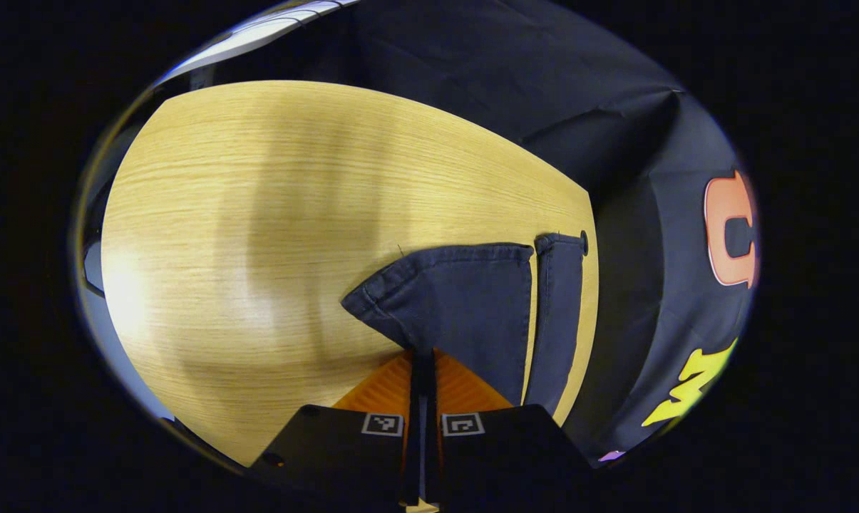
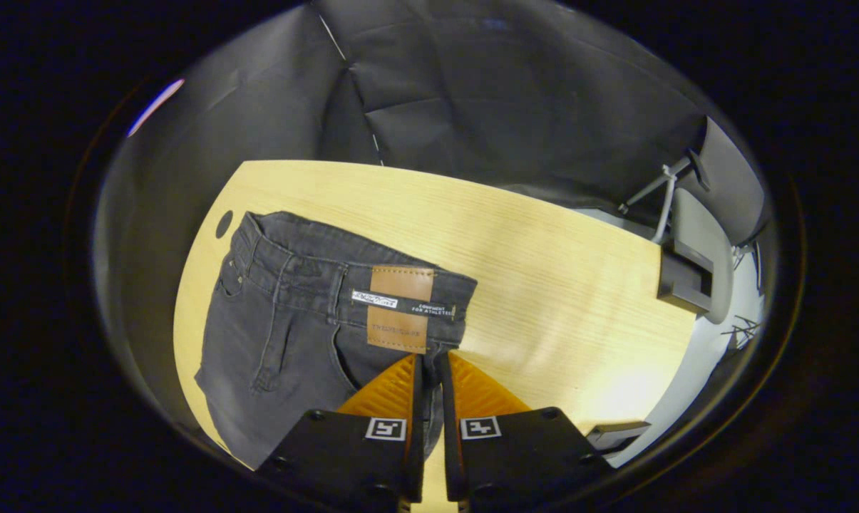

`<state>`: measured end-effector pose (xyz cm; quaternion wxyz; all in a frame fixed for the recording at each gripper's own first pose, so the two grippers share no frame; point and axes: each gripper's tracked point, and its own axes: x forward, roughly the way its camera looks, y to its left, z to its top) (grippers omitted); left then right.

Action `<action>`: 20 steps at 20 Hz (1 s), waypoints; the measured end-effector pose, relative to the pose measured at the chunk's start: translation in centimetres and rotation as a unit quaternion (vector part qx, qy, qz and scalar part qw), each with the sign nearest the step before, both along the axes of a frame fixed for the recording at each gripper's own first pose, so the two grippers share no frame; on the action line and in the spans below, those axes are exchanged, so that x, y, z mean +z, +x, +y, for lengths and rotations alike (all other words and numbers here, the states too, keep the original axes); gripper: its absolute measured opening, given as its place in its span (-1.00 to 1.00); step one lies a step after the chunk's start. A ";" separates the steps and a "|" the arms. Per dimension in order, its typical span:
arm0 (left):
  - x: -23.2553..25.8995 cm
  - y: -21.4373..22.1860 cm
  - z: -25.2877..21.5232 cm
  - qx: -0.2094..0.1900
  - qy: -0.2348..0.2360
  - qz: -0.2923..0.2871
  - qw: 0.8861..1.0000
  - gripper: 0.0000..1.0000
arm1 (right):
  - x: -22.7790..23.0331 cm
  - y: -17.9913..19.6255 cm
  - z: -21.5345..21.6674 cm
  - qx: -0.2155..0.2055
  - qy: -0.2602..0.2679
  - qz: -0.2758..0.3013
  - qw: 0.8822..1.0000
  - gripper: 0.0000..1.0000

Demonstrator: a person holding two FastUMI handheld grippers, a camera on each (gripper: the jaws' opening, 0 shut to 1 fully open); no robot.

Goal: Grasp the waist and the cuffs of the jeans and fold them to make the two legs overlap; first hold the waist and fold one-third of the jeans toward the cuffs, then hold the cuffs and fold the remaining one-third in the same direction to finish folding.

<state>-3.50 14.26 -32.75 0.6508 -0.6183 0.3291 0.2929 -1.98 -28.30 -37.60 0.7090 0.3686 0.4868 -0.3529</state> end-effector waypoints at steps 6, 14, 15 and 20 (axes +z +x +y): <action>2.0 0.1 -0.1 -0.026 -0.009 -0.035 0.999 -0.93 | 1.6 0.0 0.2 -0.022 0.068 -0.059 0.996 -0.98; 7.4 2.7 -0.3 -0.132 0.072 -0.077 0.986 -0.93 | 6.2 2.0 0.8 -0.001 0.114 -0.165 0.980 -0.98; 7.9 3.4 -0.2 -0.151 0.085 -0.080 0.982 -0.93 | 7.0 2.7 1.2 0.007 0.116 -0.178 0.977 -0.98; 12.7 10.4 -0.4 -0.191 0.097 -0.134 0.968 -0.93 | 11.2 6.9 2.3 0.052 0.121 -0.210 0.969 -0.99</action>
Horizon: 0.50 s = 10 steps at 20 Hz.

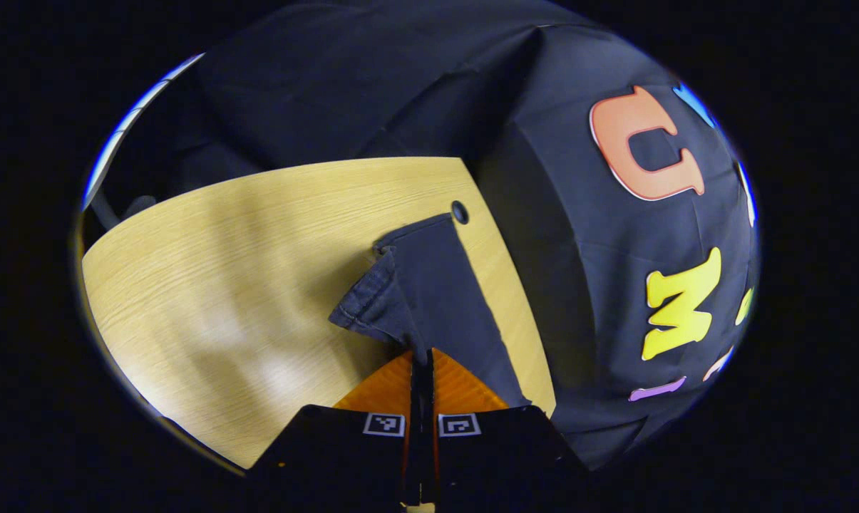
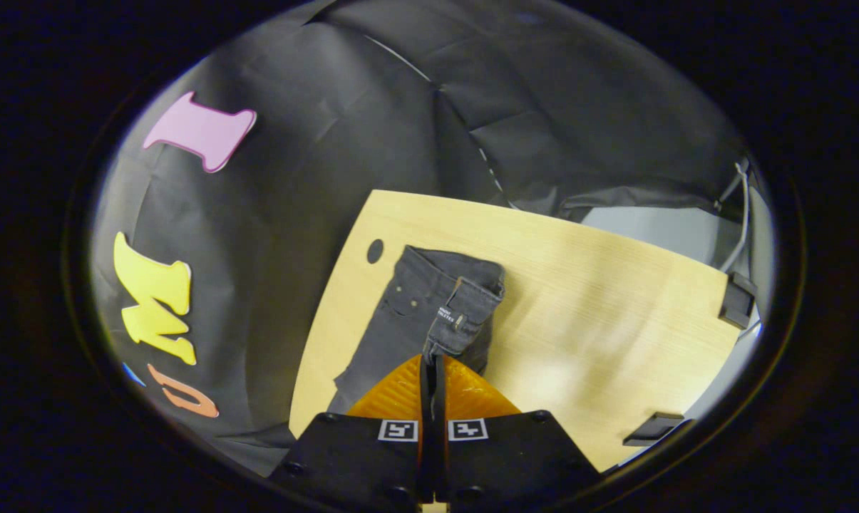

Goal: Grasp the waist and the cuffs of the jeans and fold them to make the two legs overlap; first hold the waist and fold one-third of the jeans toward the cuffs, then hold the cuffs and fold the remaining one-third in the same direction to finish folding.

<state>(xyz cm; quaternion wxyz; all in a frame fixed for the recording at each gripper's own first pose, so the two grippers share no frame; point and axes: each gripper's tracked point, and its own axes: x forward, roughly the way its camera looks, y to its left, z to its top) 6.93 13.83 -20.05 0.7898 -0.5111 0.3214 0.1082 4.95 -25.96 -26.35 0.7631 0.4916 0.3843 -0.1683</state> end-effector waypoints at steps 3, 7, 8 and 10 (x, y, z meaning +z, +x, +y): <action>2.7 3.3 0.0 -0.016 0.011 -0.017 1.000 -0.93 | 1.7 2.9 0.0 -0.003 0.015 -0.018 1.000 -1.00; 4.3 6.5 1.2 -0.006 0.012 -0.019 1.000 -0.94 | 3.3 6.5 0.4 -0.004 0.031 -0.035 0.999 -0.99; 4.0 7.1 2.0 0.000 0.006 -0.013 1.000 -0.94 | 3.1 7.4 0.4 -0.006 0.035 -0.035 0.999 -0.99; 2.9 8.4 2.2 0.015 -0.015 0.002 1.000 -0.94 | 3.1 9.7 0.5 -0.015 0.052 -0.038 0.998 -0.99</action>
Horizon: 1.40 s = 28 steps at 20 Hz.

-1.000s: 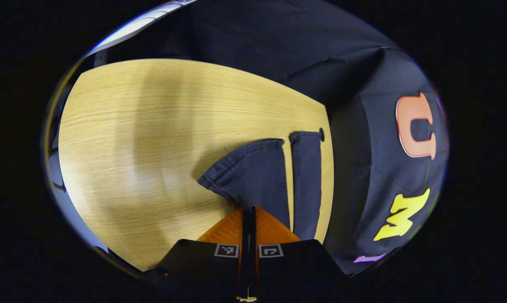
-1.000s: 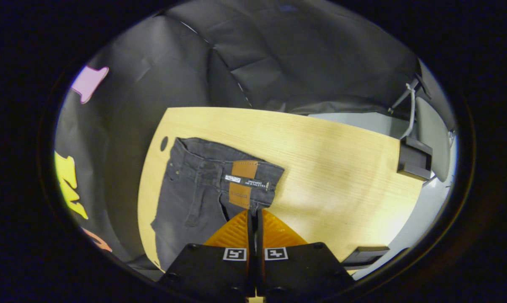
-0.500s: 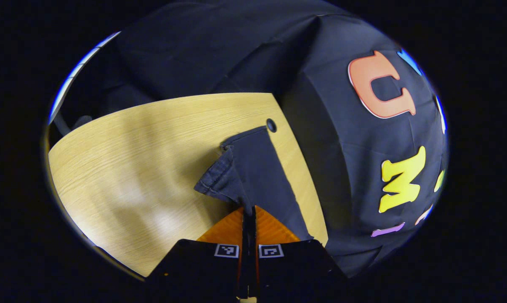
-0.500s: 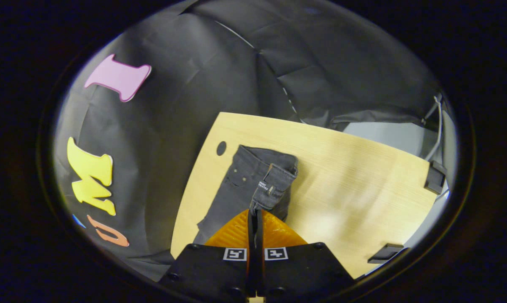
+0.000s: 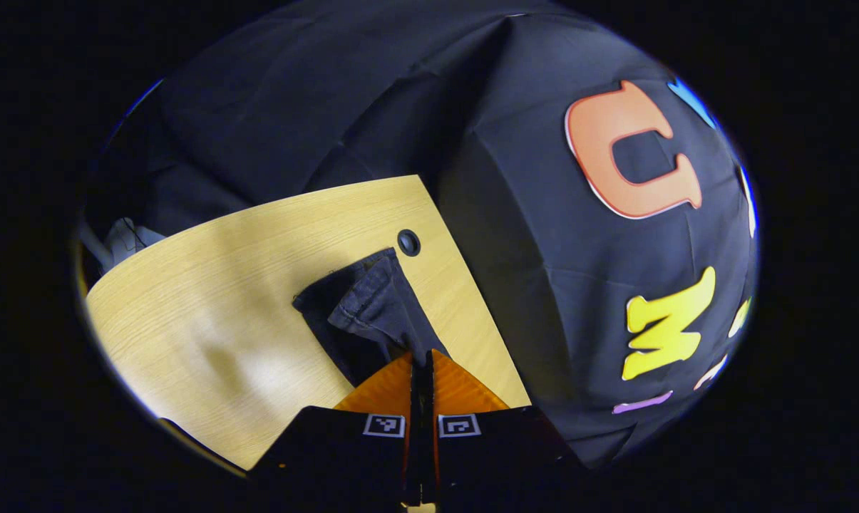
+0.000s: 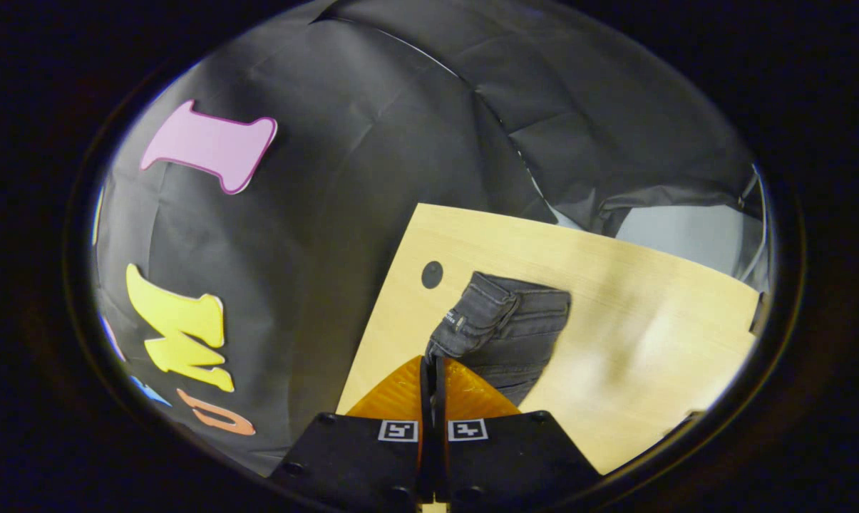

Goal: Grasp the waist and the cuffs of the jeans and fold them to make the two legs overlap; first hold the waist and fold one-third of the jeans toward the cuffs, then hold the cuffs and fold the remaining one-third in the same direction to finish folding.

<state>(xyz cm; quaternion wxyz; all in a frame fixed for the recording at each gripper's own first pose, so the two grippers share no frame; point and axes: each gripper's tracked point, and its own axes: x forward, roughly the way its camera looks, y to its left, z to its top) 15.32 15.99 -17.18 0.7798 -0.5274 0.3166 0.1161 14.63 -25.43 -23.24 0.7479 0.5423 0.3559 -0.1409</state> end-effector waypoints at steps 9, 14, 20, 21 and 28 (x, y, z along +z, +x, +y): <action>-5.8 5.5 0.5 0.010 -0.039 0.052 0.998 -0.94 | -4.8 7.7 1.0 0.009 -0.003 0.017 1.000 -0.99; -10.5 8.3 0.2 -0.012 -0.017 0.117 0.993 -0.93 | -9.6 10.3 1.4 0.013 -0.017 0.041 0.999 -0.99; -13.8 9.7 0.3 -0.018 0.013 0.156 0.987 -0.65 | -12.0 11.5 1.7 0.022 -0.041 0.053 0.998 -0.82; -13.9 9.9 0.1 -0.019 0.010 0.153 0.988 -0.21 | -12.1 11.6 1.8 0.021 -0.039 0.052 0.998 -0.68; -10.5 9.7 -0.9 -0.023 0.016 0.130 0.991 0.96 | -9.5 10.5 0.6 0.012 -0.049 0.018 0.999 0.42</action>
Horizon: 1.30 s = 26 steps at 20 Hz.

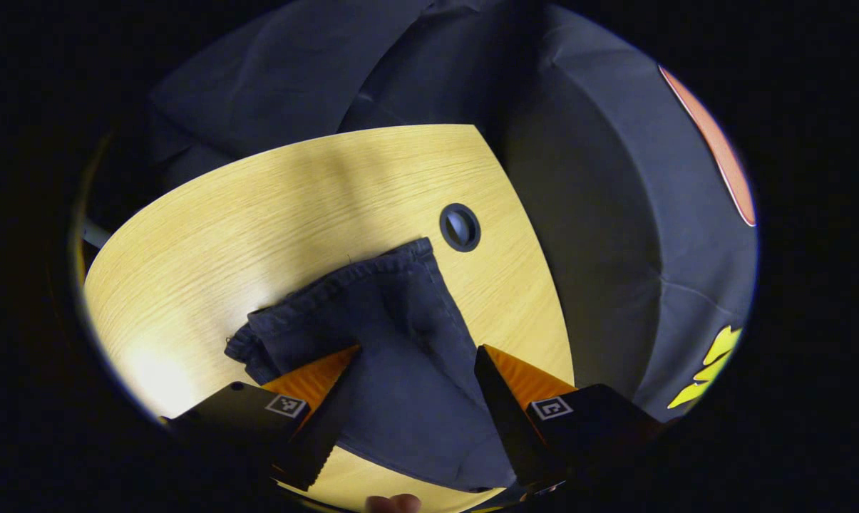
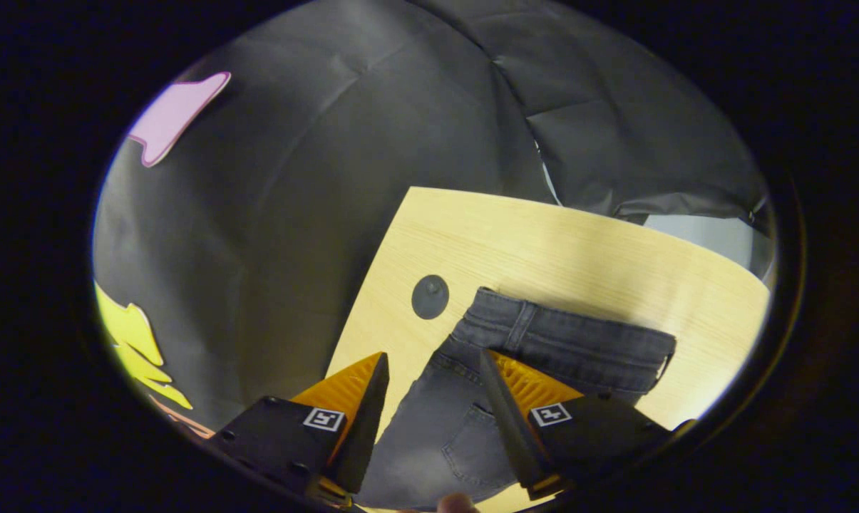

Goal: Grasp the waist and the cuffs of the jeans and fold them to make the two legs overlap; first hold the waist and fold one-third of the jeans toward the cuffs, then hold the cuffs and fold the remaining one-third in the same direction to finish folding.

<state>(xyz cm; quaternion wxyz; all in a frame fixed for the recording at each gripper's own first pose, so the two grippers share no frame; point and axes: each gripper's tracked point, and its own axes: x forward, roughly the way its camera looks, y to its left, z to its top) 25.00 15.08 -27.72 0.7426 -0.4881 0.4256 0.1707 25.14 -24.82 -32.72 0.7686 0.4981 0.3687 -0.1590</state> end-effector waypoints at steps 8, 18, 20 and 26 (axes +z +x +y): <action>12.2 -3.8 -2.7 -0.105 0.146 -0.146 0.973 0.97 | 8.5 -9.3 0.3 0.087 -0.155 -0.084 0.980 0.65; 23.9 -14.3 -15.2 -0.197 0.348 -0.367 0.840 0.96 | 13.5 -22.3 2.8 0.228 -0.430 -0.179 0.855 0.87; 23.8 -16.4 -15.7 -0.186 0.363 -0.370 0.835 0.96 | 13.1 -23.6 3.0 0.214 -0.417 -0.177 0.865 0.97; 23.4 -18.4 -17.7 -0.197 0.369 -0.356 0.835 0.96 | 9.1 -22.7 0.1 0.157 -0.353 -0.139 0.912 0.87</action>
